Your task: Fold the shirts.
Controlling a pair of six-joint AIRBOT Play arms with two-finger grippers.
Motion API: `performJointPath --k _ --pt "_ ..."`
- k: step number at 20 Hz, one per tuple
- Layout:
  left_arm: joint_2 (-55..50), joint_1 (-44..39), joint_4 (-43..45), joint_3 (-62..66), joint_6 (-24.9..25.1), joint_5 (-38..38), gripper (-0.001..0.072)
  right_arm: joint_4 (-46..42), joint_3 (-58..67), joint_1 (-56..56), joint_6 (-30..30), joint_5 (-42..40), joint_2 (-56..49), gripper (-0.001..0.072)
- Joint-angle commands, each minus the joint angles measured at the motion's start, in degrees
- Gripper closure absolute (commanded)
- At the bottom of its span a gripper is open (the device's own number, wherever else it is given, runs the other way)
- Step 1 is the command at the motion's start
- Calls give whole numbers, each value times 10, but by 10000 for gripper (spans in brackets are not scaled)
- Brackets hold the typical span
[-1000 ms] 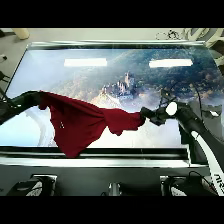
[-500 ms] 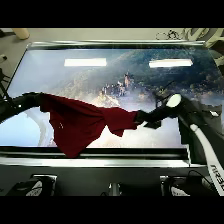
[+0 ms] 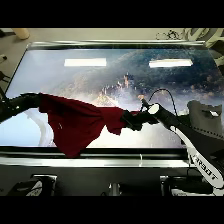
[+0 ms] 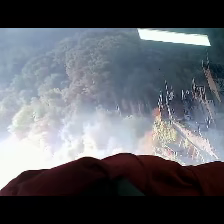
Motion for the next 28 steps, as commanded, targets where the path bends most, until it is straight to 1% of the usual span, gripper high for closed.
performJointPath --k 1,2,4,6,8,10,12,13,15,16,18,19,21,22,23,24,25,26,27,28 --pt "5 0 0 0 0 -1 680 35 -1 5 34 -26 -7 628" --pt "5 0 0 1 0 -1 680 50 3 4 27 -9 -4 692" --pt "7 3 0 23 0 -8 681 44 37 -5 -48 54 30 693" --pt "11 20 0 97 -1 -26 681 10 100 -34 -104 121 107 693" --pt "17 50 0 226 -12 -51 681 -42 193 -84 -114 144 214 693" --pt "22 89 3 381 -27 -67 681 -113 296 -143 -109 128 322 692" --pt "29 129 16 519 -33 -69 681 -208 376 -192 -66 126 412 692" --pt "32 141 48 574 -65 -69 681 -257 396 -208 -31 138 454 692" --pt "44 148 84 632 -115 -69 680 -321 401 -219 27 178 512 692" --pt "53 148 88 642 -123 -69 681 -349 401 -219 44 205 532 692" --pt "64 148 88 642 -123 -86 681 -394 400 -219 50 274 539 692" --pt "63 148 88 640 -123 -111 681 -409 394 -219 50 323 528 691" --pt "59 148 82 596 -123 -169 681 -408 360 -218 47 430 487 691" --pt "59 148 80 551 -122 -191 681 -400 330 -217 43 455 462 692" --pt "61 147 64 490 -112 -196 681 -384 286 -217 29 453 438 692" --pt "63 146 38 424 -84 -186 681 -367 237 -217 16 430 417 691" --pt "63 140 1 348 -47 -158 681 -348 180 -217 11 388 393 691" --pt "61 129 -31 273 -19 -113 681 -331 125 -217 10 338 368 691" --pt "58 113 -58 201 -3 -56 681 -306 68 -217 11 276 338 691" --pt "50 92 -76 131 -1 7 681 -278 20 -217 11 217 305 691"
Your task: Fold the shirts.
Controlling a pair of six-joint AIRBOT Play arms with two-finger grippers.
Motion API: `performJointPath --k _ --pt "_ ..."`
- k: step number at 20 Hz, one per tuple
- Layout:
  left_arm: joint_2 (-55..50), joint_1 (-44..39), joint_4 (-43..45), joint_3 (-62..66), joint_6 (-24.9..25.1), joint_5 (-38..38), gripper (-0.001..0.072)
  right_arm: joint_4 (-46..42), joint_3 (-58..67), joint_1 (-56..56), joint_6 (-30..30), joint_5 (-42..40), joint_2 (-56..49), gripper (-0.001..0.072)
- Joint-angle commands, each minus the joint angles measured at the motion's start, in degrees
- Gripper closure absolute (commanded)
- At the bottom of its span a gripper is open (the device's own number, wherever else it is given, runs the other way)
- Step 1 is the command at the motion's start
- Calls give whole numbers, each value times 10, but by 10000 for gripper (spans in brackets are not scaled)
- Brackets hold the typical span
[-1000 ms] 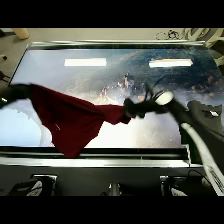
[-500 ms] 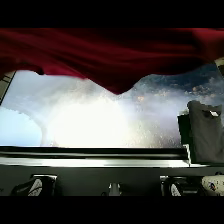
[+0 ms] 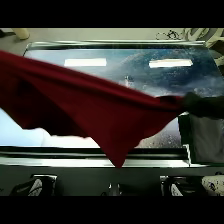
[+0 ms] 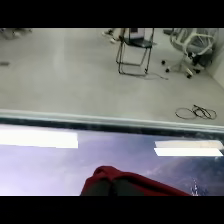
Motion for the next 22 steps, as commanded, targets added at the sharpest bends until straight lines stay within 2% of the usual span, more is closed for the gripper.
performJointPath --k 1,3,7,8,10,11,13,16,17,20,22 --pt "-18 -54 -89 -228 50 165 681 91 -171 0 -8 -178 -108 691" --pt "-49 -102 -94 -299 49 227 680 141 -211 0 -8 -268 -185 691" --pt "-113 -172 -94 -327 51 243 680 252 -212 0 -12 -374 -290 683" --pt "-119 -179 -94 -326 51 249 680 278 -212 -1 -31 -394 -294 595" --pt "-116 -176 -94 -326 51 262 680 291 -180 -2 -102 -376 -282 216" --pt "-112 -169 -94 -322 55 260 680 281 -148 -2 -149 -334 -268 147" --pt "-105 -151 -93 -309 69 244 680 239 -83 -2 -170 -230 -238 139" --pt "-103 -135 -93 -294 71 205 681 191 -85 16 -139 -78 -218 129" --pt "-102 -134 -92 -294 71 197 681 165 -113 31 -139 -63 -218 31" --pt "-101 -134 -92 -294 80 168 680 96 -187 49 -121 -102 -218 18" --pt "-100 -134 -92 -294 88 157 680 94 -186 49 -119 -113 -218 31"
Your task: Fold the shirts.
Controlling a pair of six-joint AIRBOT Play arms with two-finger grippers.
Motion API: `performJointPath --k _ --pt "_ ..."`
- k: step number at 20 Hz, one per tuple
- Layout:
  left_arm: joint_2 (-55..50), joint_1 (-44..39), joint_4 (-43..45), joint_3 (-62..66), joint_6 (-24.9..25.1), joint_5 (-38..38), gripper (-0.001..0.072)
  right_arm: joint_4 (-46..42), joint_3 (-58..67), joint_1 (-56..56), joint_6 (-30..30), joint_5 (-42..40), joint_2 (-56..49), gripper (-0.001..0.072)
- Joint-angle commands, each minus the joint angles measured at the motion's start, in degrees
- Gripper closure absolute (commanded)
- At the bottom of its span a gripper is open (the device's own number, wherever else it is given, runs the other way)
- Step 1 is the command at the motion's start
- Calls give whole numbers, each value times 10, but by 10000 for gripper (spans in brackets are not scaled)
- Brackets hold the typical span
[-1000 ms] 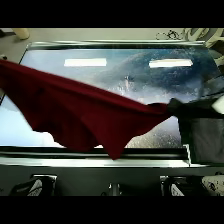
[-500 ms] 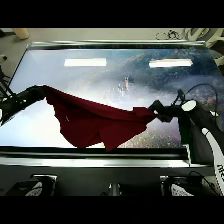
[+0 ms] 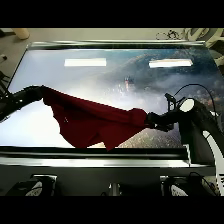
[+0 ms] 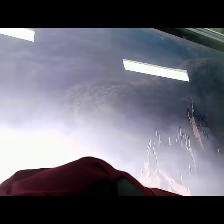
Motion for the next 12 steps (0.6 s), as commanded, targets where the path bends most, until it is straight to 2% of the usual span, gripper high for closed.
performJointPath --k 1,4,8,10,12 --pt "1 2 0 1 13 -29 680 -34 -22 10 10 5 2 32" --pt "1 4 1 1 13 -30 680 -56 -13 4 2 -9 4 38" --pt "1 5 7 1 13 -33 680 -41 33 -17 12 21 28 45" --pt "1 5 7 1 13 -37 680 -24 5 17 15 52 26 86" --pt "1 5 7 1 13 -44 680 4 -38 81 16 7 26 84"
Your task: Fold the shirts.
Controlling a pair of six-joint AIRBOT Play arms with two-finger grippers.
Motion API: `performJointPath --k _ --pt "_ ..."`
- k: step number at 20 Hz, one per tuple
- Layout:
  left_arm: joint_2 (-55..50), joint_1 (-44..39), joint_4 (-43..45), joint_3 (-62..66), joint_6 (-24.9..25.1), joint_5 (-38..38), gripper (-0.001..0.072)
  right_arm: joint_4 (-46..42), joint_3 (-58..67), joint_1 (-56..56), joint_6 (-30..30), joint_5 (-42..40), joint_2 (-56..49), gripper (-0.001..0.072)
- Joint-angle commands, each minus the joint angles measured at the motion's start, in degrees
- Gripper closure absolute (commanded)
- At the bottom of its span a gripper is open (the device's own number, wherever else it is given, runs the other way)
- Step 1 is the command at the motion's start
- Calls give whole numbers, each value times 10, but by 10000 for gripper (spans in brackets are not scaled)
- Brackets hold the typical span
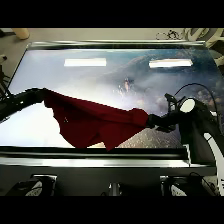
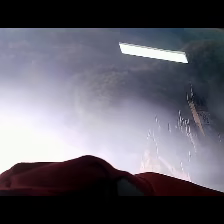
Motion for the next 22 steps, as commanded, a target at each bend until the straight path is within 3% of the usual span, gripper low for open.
performJointPath --k 1,4,13,15,17,20,22 --pt "0 0 1 0 0 -12 680 30 -45 78 22 -53 -2 80" --pt "0 0 1 0 0 -13 680 44 -53 103 60 -96 -35 88" --pt "0 0 1 0 0 -12 680 229 -52 103 32 -198 -122 125" --pt "0 0 1 0 0 -12 680 248 -52 103 32 -198 -137 313" --pt "0 0 1 0 0 -12 680 259 -52 103 32 -198 -148 689" --pt "1 5 1 22 0 -16 681 247 -22 96 -36 -158 -109 693" --pt "6 27 1 96 0 -36 681 201 41 75 -46 -118 -34 693"
